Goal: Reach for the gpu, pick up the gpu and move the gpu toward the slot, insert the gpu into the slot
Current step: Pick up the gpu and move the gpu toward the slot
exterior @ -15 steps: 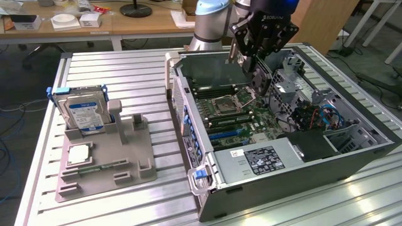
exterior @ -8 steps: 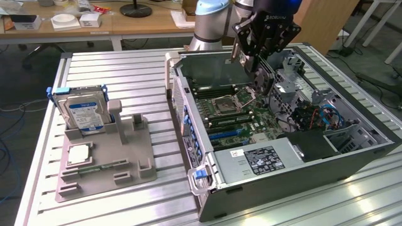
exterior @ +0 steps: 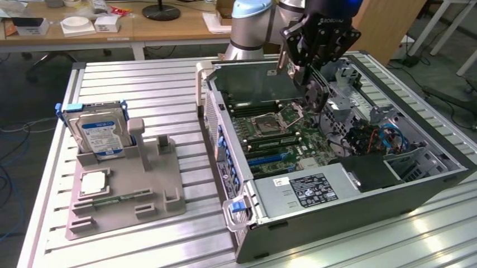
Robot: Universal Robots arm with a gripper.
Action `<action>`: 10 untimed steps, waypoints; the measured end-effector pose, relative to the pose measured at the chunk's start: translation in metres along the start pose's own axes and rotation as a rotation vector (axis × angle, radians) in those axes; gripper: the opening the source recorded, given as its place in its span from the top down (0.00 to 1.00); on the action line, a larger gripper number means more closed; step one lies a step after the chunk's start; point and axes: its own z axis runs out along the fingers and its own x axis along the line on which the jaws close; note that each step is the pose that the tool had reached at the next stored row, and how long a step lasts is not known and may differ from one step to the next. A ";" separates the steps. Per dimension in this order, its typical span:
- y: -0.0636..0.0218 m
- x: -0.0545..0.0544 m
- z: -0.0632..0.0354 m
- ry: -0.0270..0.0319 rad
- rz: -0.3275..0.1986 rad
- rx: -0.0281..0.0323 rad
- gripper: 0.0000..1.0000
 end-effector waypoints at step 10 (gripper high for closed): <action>0.0000 -0.008 0.0002 0.0000 0.000 -0.0001 0.73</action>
